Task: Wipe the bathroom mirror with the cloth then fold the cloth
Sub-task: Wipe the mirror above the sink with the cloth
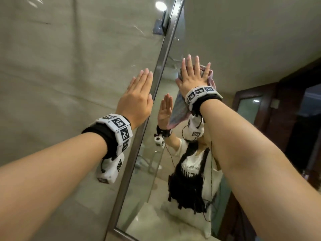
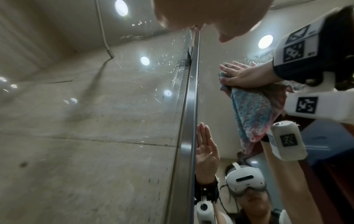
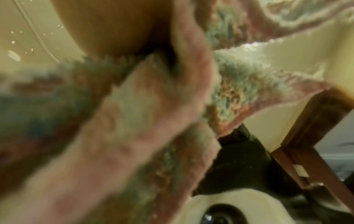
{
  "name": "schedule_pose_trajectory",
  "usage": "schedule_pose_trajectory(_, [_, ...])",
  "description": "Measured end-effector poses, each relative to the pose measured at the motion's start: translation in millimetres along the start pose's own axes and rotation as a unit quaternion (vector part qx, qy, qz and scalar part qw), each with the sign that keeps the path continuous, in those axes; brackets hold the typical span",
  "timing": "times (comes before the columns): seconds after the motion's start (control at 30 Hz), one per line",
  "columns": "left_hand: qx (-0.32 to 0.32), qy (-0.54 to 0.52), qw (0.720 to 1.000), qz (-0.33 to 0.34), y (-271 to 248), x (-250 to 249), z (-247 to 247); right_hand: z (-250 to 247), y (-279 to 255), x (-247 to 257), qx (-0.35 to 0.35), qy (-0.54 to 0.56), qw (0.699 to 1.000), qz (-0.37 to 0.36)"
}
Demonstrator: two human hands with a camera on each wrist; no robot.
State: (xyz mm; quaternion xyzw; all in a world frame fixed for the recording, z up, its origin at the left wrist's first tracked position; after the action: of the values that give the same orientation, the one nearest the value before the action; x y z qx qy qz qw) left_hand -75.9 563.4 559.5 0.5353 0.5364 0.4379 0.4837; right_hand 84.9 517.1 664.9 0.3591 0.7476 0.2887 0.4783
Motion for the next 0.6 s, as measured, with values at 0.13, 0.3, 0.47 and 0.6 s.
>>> schedule_pose_trajectory(0.13, [-0.009, 0.012, 1.000, -0.013, 3, 6, -3, 0, 2, 1, 0.004, 0.000, 1.000, -0.001])
schedule_pose_trajectory(0.3, [-0.012, 0.026, 0.997, -0.065, 6, 19, -5, 0, 2, 33, 0.027, -0.010, 0.998, -0.056])
schedule_pose_trajectory(0.47, [-0.030, 0.024, 0.996, -0.081, 6, 23, -3, 4, -3, 62, 0.030, -0.002, 0.996, -0.081])
schedule_pose_trajectory(0.6, [-0.041, 0.023, 0.996, -0.070, 5, 24, -3, 3, -5, 45, 0.008, -0.035, 0.994, -0.104])
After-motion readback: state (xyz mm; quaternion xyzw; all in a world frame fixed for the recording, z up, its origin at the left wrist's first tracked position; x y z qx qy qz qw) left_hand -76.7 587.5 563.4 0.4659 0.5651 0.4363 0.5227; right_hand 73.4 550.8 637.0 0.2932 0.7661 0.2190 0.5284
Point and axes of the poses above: each hand's wrist, its own y-axis towards the middle knuckle, its own z-axis out of the palm, x = y × z, the point moved 9 cm from there along y, towards the middle knuckle, and after that the axes turned 14 degrees about -y, right-handed, at the moved point
